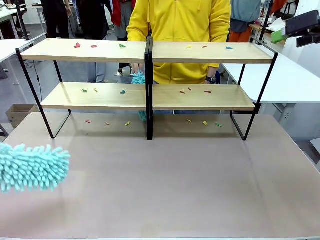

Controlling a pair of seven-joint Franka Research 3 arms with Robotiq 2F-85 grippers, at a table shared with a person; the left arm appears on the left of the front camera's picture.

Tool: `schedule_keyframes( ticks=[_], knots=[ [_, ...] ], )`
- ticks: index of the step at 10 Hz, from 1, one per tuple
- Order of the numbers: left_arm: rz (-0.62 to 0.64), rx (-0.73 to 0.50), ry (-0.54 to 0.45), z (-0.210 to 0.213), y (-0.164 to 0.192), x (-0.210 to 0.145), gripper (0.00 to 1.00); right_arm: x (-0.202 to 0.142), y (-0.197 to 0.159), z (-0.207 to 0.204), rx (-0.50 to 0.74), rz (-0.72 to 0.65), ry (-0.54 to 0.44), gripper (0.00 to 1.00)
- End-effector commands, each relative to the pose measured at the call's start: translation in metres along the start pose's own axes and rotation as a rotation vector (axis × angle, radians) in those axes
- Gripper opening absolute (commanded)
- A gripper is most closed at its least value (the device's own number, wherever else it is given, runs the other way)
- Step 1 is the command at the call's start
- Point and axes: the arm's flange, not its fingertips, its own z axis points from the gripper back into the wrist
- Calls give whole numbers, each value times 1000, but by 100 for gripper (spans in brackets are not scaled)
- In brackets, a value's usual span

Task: Clean the shelves.
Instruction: Clean a randomly selected level of the Shelf with the Duster.

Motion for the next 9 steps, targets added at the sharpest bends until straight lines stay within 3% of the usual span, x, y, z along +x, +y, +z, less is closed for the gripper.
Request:
schedule_keyframes(
  ticks=[1,3,5,6,7,8,9],
  knots=[
    [-17,-4,40,-8,-2,13,13,0,-1,0,4,0,1,100],
    [69,48,-206,-42,-4,111,13,0,-1,0,4,0,1,100],
    [121,130,-281,-63,8,160,13,0,-1,0,4,0,1,100],
    [138,86,-245,-54,13,155,13,0,-1,0,4,0,1,100],
    [76,25,-120,-29,11,127,13,0,-1,0,4,0,1,100],
    [-29,-61,8,-5,9,85,13,0,-1,0,4,0,1,100],
    [-52,-53,22,16,5,37,13,0,-1,0,4,0,1,100]
  ],
)
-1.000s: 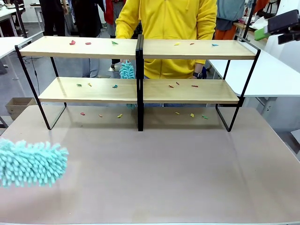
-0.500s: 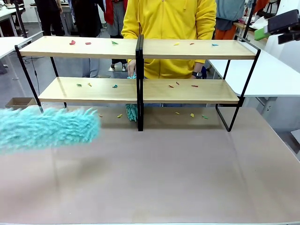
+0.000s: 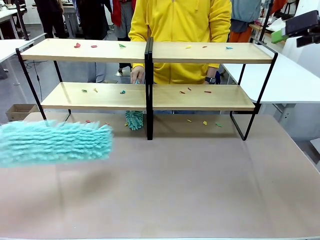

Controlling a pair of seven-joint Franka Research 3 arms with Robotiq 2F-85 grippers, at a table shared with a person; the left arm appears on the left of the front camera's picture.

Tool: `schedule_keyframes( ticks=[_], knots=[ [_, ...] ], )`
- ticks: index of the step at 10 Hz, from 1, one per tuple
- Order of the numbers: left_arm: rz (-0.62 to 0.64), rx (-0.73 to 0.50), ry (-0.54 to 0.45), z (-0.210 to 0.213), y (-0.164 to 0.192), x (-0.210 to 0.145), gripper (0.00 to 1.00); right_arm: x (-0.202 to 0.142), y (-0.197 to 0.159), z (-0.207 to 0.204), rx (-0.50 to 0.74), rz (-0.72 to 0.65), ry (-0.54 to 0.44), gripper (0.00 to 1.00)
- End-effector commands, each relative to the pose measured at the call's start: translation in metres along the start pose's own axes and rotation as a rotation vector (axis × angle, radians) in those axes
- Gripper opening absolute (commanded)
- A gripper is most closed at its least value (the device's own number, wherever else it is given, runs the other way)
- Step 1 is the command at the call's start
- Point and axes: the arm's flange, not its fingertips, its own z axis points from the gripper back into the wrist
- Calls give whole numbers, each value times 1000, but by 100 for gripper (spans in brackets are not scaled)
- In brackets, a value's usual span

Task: Clean the shelves.
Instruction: Clean a randomly selected level of the Shelf with the Duster.

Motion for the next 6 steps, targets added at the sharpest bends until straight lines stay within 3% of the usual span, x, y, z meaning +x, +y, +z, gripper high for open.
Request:
schedule_keyframes(
  ticks=[1,2,4,6],
  knots=[
    [-98,-27,-5,68,-8,-89,13,0,-1,0,4,0,1,100],
    [-79,-2,-116,78,-12,-109,13,0,-1,0,4,0,1,100],
    [-109,-7,-139,75,-16,-114,13,0,-1,0,4,0,1,100],
    [-52,5,-181,65,-16,-88,13,0,-1,0,4,0,1,100]
  ],
)
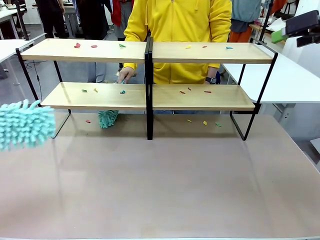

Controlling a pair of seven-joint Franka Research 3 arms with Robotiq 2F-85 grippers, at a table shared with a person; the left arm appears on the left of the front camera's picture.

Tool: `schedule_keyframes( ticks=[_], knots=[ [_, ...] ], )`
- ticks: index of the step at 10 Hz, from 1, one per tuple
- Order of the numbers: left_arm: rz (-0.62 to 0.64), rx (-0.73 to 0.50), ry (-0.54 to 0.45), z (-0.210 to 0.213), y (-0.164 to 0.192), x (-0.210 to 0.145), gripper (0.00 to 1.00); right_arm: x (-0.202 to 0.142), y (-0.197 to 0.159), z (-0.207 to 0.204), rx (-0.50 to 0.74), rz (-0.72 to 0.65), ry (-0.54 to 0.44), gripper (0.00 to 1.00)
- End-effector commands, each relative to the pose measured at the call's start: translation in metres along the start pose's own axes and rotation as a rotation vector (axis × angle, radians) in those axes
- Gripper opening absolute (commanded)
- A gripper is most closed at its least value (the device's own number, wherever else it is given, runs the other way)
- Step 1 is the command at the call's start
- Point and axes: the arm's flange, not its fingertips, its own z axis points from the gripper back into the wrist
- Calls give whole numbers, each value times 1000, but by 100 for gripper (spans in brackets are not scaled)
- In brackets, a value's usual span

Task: Clean the shelves.
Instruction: Clean a randomly selected level of the Shelf with the Duster.

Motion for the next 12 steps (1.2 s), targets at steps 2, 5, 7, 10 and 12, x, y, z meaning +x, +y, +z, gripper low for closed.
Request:
schedule_keyframes(
  ticks=[2,5,7,10,12],
  knots=[
    [93,61,-69,-38,-11,59,13,0,-1,0,4,0,1,100],
    [127,105,-50,-93,-40,134,13,0,-1,0,4,0,1,100],
    [238,-3,-110,-113,-46,165,13,0,-1,0,4,0,1,100],
    [149,99,-55,-95,-39,141,13,0,-1,0,4,0,1,100],
    [126,81,-71,-116,-59,157,13,0,-1,0,4,0,1,100]
  ],
)
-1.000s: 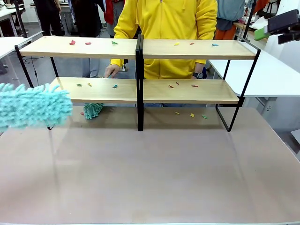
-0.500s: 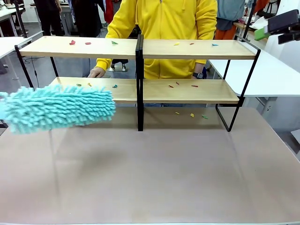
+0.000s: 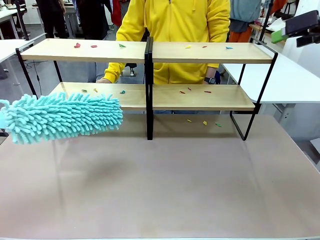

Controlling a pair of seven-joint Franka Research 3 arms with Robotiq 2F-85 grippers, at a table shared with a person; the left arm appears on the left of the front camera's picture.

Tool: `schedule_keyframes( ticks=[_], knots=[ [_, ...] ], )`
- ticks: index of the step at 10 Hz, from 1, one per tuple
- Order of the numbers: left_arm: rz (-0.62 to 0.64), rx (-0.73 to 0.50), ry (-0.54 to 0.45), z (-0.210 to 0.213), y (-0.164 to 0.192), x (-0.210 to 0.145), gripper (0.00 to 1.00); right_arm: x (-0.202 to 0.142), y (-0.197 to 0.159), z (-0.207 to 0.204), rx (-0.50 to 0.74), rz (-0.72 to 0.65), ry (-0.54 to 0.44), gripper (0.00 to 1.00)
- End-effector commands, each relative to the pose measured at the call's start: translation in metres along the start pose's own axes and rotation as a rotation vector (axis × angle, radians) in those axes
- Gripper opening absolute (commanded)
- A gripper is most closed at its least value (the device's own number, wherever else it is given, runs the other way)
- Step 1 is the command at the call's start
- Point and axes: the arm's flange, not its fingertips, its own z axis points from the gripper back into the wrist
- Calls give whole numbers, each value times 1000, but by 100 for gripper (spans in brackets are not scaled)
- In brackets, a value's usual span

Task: Clean the shelves.
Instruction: Clean a randomly selected level of the Shelf with the Duster.

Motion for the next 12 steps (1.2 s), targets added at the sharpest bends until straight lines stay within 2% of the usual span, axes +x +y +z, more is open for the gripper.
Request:
schedule_keyframes(
  ticks=[1,3,4,5,6,7,8,9,10,12],
  knots=[
    [-47,-35,-80,-3,-29,11,13,0,-1,0,5,-1,1,100],
    [58,-49,-327,24,-47,38,13,0,-1,0,5,-1,1,100],
    [95,-37,-411,34,-59,58,13,0,-1,0,5,-1,1,100],
    [171,19,-538,43,-72,76,13,0,-1,0,5,-1,1,100],
    [292,63,-616,52,-89,103,13,0,-1,0,5,-1,1,100],
    [285,88,-611,53,-105,127,13,0,-1,0,5,-1,1,100],
    [277,98,-548,48,-117,146,13,0,-1,0,5,-1,1,100],
    [327,126,-521,42,-123,165,13,0,-1,0,5,-1,1,100],
    [395,156,-439,33,-126,181,13,0,-1,0,5,-1,1,100],
    [489,232,-481,14,-125,196,13,0,-1,0,5,-1,1,100]
  ],
)
